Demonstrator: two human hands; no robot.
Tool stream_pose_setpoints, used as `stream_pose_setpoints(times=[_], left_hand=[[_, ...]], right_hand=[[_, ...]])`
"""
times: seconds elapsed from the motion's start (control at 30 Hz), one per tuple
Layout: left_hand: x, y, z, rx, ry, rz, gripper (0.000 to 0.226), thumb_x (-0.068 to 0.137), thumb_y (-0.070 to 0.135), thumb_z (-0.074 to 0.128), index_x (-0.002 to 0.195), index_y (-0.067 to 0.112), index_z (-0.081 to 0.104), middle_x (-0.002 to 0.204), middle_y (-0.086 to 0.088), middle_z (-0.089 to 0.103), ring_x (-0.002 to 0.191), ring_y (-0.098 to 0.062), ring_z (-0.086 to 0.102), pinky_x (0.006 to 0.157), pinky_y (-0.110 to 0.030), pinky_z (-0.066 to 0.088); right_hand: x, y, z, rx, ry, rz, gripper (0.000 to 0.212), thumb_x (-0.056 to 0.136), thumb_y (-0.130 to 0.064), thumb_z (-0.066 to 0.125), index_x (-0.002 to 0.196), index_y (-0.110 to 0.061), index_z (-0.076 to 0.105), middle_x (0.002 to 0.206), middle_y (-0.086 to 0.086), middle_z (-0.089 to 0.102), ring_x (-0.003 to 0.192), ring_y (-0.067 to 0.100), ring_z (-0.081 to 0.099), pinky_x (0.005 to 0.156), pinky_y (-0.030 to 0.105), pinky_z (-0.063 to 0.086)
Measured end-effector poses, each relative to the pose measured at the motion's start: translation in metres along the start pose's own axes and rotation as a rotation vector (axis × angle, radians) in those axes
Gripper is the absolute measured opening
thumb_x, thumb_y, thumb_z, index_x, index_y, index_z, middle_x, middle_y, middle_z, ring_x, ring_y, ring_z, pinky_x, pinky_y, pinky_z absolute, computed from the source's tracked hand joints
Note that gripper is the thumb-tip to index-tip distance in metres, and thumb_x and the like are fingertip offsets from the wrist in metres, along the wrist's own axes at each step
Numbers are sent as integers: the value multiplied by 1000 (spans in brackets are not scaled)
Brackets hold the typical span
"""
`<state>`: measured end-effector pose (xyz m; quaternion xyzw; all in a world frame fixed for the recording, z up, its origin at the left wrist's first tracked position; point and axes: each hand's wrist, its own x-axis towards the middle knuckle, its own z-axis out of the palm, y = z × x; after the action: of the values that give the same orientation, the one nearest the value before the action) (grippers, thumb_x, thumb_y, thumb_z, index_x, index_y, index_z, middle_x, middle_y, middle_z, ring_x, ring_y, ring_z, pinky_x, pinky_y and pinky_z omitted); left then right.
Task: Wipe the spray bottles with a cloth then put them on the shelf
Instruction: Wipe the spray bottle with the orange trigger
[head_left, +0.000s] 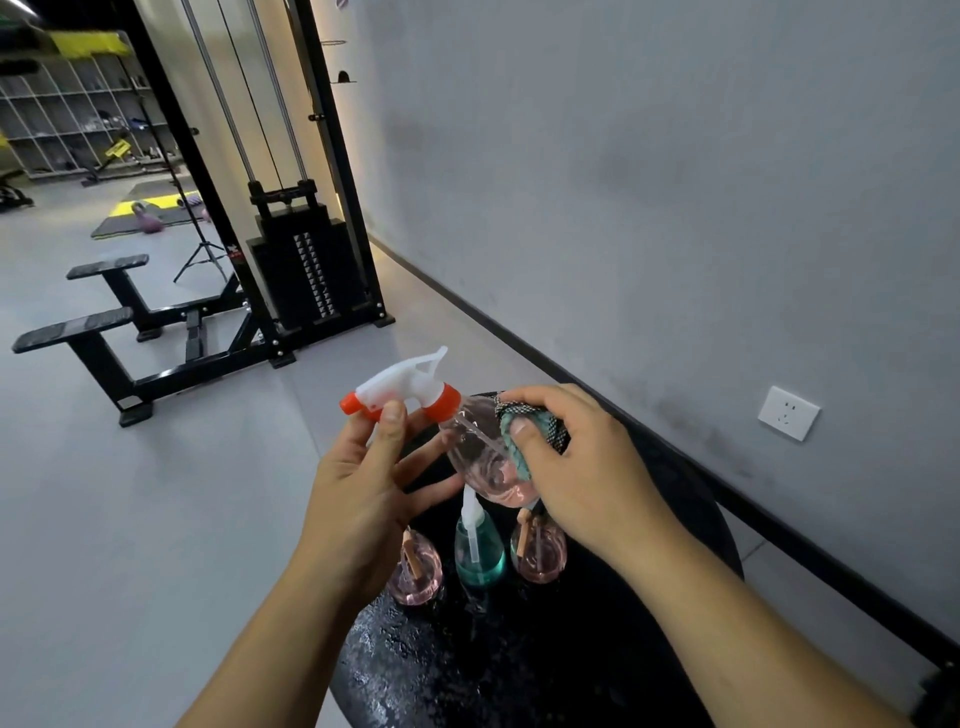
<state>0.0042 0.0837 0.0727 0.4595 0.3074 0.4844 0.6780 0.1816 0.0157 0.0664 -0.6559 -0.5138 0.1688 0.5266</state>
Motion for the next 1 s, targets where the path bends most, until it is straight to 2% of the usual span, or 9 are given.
stream_pose_setpoints(times=[0.13,0.2,0.33,0.47,0.53,0.7,0.8,0.87,1.0], left_hand=[[3,6,-3,-36,29,20,31,111,29,47,136,21,63,126,-9,78,117,-34,74,88,-61,63],[2,6,-1,-44,31,12,30,111,30,46,135,22,63,125,-8,78,117,-33,75,87,-60,63],[1,6,0,-43,38,4,32,111,31,46,138,21,62,126,-9,77,118,-34,74,86,-60,64],[1,10,-2,-62,41,10,33,111,31,47,139,20,61,127,-11,77,118,-34,74,86,-61,63],[0,10,-1,-69,38,9,31,111,31,46,136,21,62,127,-10,77,118,-34,74,87,-61,63],[-1,8,3,-45,58,5,28,110,36,48,132,26,63,128,-9,77,118,-32,74,87,-59,64],[-1,7,9,20,97,35,45,94,46,66,133,23,60,125,-6,77,116,-29,75,86,-57,64],[1,5,9,27,160,37,52,87,47,75,129,22,60,119,-6,78,110,-28,78,84,-56,65],[9,6,1,17,257,-25,42,92,41,79,127,26,60,116,-6,78,100,-25,80,78,-47,66]], right_hand=[[3,5,-6,111,27,134,22,103,-25,60,120,-35,69,117,-15,67,88,5,71,68,22,61],[2,6,-5,146,29,141,22,103,-23,60,119,-34,70,116,-13,67,84,5,71,59,17,58],[-2,2,-4,64,21,29,23,102,-24,62,118,-38,69,120,-21,64,107,-3,62,81,12,54],[0,2,-7,213,14,139,21,102,-23,64,116,-37,71,115,-12,70,80,11,74,64,30,64],[0,0,-7,260,25,176,20,102,-23,64,114,-37,72,113,-9,72,75,19,75,64,40,65],[-2,1,-3,267,74,132,20,101,-22,64,112,-36,72,115,-8,70,82,3,72,59,26,62],[-4,3,1,171,81,34,22,100,-22,65,114,-38,72,118,-16,66,106,2,67,81,25,61],[-8,0,4,102,55,-41,24,100,-20,65,116,-37,71,117,-22,63,112,0,62,86,21,59],[-16,-2,9,76,-58,-109,29,99,-19,66,119,-40,70,122,-25,58,117,9,60,83,39,63]])
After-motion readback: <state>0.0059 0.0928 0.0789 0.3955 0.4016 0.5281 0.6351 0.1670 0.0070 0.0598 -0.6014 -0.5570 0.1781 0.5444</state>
